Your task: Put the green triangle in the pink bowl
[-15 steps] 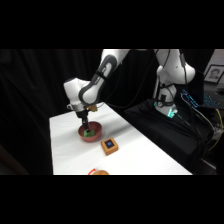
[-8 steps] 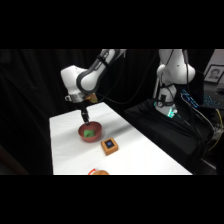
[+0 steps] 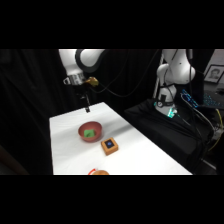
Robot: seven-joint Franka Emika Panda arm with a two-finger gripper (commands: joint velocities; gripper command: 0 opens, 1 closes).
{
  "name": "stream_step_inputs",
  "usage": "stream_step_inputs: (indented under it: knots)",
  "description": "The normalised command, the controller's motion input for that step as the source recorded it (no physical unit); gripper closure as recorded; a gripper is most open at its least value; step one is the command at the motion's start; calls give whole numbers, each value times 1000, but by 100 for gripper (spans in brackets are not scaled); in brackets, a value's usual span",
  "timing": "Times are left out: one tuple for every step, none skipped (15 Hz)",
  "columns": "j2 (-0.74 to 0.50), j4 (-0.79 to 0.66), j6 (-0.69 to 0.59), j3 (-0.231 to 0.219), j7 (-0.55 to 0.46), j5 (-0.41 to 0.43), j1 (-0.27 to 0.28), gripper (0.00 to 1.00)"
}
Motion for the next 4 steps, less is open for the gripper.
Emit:
stream_step_inputs:
  knots:
    - [-380,-172,-119,-78,30,-72,73,0]
    - [-346,-163,-81,-86,66,-101,89,0]
    - [-320,-157,-58,-86,72,-107,96,0]
    - [-308,-169,-30,-88,74,-115,101,0]
